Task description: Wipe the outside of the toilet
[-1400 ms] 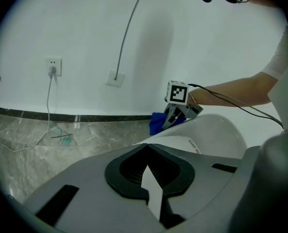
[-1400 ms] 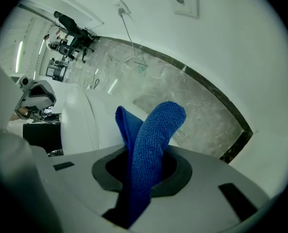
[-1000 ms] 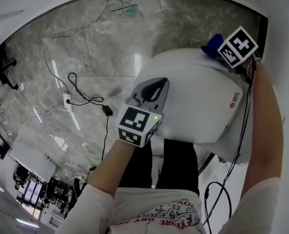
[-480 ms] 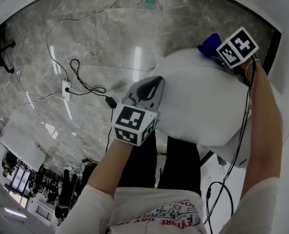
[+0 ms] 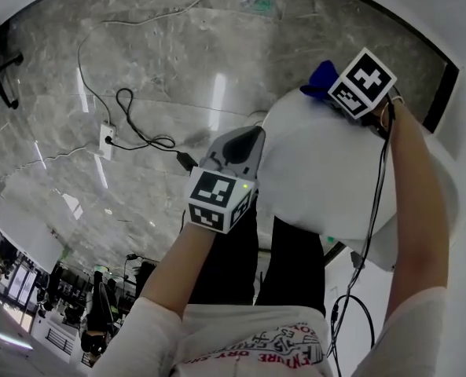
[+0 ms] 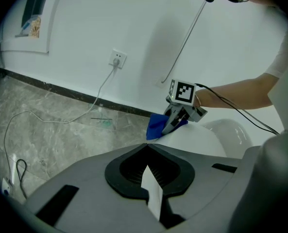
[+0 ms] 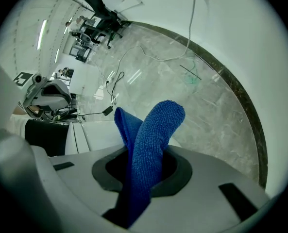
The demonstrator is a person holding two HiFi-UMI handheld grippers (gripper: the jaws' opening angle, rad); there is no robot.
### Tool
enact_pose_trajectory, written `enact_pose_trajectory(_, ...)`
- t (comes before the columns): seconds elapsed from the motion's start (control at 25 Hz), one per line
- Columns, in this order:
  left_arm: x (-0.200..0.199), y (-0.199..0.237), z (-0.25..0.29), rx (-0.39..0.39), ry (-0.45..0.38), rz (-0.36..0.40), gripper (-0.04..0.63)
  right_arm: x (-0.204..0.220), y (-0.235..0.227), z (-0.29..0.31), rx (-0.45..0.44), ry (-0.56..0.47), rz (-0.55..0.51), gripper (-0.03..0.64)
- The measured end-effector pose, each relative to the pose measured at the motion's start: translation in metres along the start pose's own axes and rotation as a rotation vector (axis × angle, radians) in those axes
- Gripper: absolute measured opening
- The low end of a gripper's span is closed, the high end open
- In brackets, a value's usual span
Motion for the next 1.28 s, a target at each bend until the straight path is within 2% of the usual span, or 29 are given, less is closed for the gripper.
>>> enact_pose_trajectory(0.24,0.014,0.037,-0.021,-0.038,-0.022,-0.081,0.006,-0.039,0.021,0.016,-0.011,0.079,-0.102,0.072)
enact_pose_trajectory(0.52,0.036,0.068,-0.060,-0.067,-0.023,-0.149,0.006,-0.084,0.055,0.040,-0.064,0.187,-0.243,0.072)
enact_pose_trajectory(0.76,0.046,0.081,-0.084,-0.102,-0.043,-0.182,0.006,-0.118,0.100,0.059,-0.194,0.225,-0.371,0.072)
enact_pose_trajectory(0.88,0.043,0.079,-0.091,-0.103,-0.030,-0.187,0.006,-0.128,0.116,0.065,-0.206,0.232,-0.392,0.072)
enact_pose_trajectory(0.96,0.039,0.072,-0.093,-0.095,-0.022,-0.182,0.006,-0.130,0.120,0.062,-0.176,0.174,-0.378,0.072)
enact_pose_trajectory(1.04,0.032,0.062,-0.091,-0.085,-0.012,-0.159,0.006,-0.129,0.120,0.049,-0.123,0.071,-0.330,0.072)
enact_pose_trajectory(1.28,-0.012,0.016,-0.077,-0.031,0.006,-0.023,0.006,-0.105,0.120,-0.027,-0.011,-0.253,-0.106,0.072)
Point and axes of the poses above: the fingertips, and each gripper's own axes: z forward along the fingers, y to its left, x out of its underside, the point moved 8 cm from there along -z, backward along the fingers, and after that the axes turned 11 degrees about -z, right-handed, at the moved point
